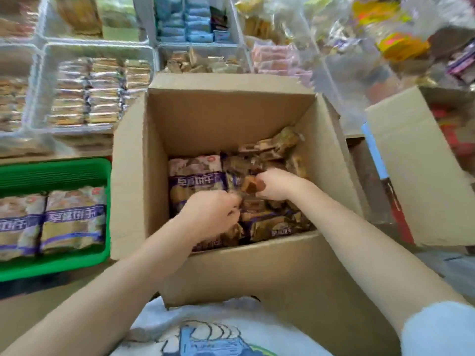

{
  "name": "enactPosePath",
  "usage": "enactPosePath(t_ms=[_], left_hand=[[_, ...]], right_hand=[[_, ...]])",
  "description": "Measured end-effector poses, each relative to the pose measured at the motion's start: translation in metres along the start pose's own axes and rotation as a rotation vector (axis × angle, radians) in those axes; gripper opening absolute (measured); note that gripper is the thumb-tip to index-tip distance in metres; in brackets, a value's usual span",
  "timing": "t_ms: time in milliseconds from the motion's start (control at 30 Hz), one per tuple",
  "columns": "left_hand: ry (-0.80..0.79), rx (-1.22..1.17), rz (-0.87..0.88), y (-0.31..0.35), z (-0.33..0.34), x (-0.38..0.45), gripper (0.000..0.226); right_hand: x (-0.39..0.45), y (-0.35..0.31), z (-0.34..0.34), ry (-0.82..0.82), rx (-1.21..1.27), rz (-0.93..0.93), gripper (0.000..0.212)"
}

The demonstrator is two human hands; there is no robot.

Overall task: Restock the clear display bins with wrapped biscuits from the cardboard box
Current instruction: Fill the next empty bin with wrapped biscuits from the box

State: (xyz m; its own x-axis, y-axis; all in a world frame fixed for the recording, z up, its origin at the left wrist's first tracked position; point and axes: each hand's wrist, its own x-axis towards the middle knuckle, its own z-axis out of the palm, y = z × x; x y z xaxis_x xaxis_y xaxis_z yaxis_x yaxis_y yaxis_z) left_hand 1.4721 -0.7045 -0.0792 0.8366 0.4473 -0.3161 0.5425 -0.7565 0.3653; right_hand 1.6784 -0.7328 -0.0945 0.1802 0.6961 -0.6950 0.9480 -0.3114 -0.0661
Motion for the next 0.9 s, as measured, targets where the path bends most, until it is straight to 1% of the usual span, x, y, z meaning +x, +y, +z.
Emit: enactPosePath(t_ms=[33, 100, 167, 233, 267, 300, 333, 400, 467, 500, 567, 600, 667, 767, 833, 867, 900], left_hand=[[-0.027, -0.015, -0.055, -0.005, 0.002, 0.003, 0.028], [-0.03, -0.051, -0.148, -0.016, 0.001, 0.008, 0.03], [-0.007, -0.076, -0.21, -0.023, 0.0, 0.01, 0.028], [-0.005, -0.109, -0.259, -0.027, 0.0, 0.01, 0.027], [-0.003, -0.134, -0.279, -0.029, 0.0, 0.01, 0.027], [0.006, -0.156, -0.296, -0.03, 0.001, 0.01, 0.028], [0.015, -0.169, -0.312, -0.031, 0.0, 0.01, 0.028], [0.022, -0.181, -0.326, -0.032, 0.0, 0.009, 0.028], [0.034, -0.199, -0.328, -0.032, 0.0, 0.009, 0.026], [0.046, -0.217, -0.328, -0.031, -0.001, 0.008, 0.024], [0.091, -0.267, -0.324, -0.031, -0.002, 0.008, 0.023], [0.119, -0.309, -0.318, -0.03, -0.002, 0.008, 0.024], [0.174, -0.509, -0.325, -0.025, -0.004, 0.01, 0.033], [0.299, -0.956, -0.407, -0.017, -0.018, 0.011, 0.043], [0.402, -1.121, -0.443, -0.016, -0.031, 0.009, 0.052], [0.465, -1.174, -0.444, -0.017, -0.039, 0.006, 0.054], [0.523, -1.205, -0.429, -0.018, -0.047, 0.002, 0.05]], right_hand=[[0.008, 0.009, 0.006, 0.034, -0.069, 0.02, 0.042], [0.021, 0.025, 0.014, 0.089, -0.146, 0.066, 0.05], [0.031, 0.034, 0.018, 0.033, -0.154, 0.088, 0.059], [0.037, 0.033, 0.022, -0.054, -0.183, 0.124, 0.08], [0.039, 0.03, 0.026, -0.068, -0.23, 0.148, 0.086], [0.042, 0.026, 0.031, -0.06, -0.288, 0.172, 0.084], [0.046, 0.024, 0.037, -0.042, -0.337, 0.192, 0.078], [0.048, 0.022, 0.041, -0.019, -0.336, 0.215, 0.062], [0.043, 0.025, 0.03, -0.033, -0.232, 0.179, 0.048], [0.038, 0.027, 0.02, -0.037, -0.111, 0.153, 0.046], [0.025, 0.028, 0.0, 0.013, 0.228, 0.091, 0.052], [0.015, 0.026, -0.008, 0.06, 0.379, 0.026, 0.058], [-0.003, 0.015, -0.017, 0.183, 0.567, -0.149, 0.066], [-0.024, -0.006, -0.024, 0.362, 0.713, -0.405, 0.061], [-0.035, -0.021, -0.032, 0.435, 0.73, -0.512, 0.06], [-0.038, -0.028, -0.036, 0.456, 0.728, -0.559, 0.06], [-0.042, -0.036, -0.041, 0.463, 0.734, -0.601, 0.059]])
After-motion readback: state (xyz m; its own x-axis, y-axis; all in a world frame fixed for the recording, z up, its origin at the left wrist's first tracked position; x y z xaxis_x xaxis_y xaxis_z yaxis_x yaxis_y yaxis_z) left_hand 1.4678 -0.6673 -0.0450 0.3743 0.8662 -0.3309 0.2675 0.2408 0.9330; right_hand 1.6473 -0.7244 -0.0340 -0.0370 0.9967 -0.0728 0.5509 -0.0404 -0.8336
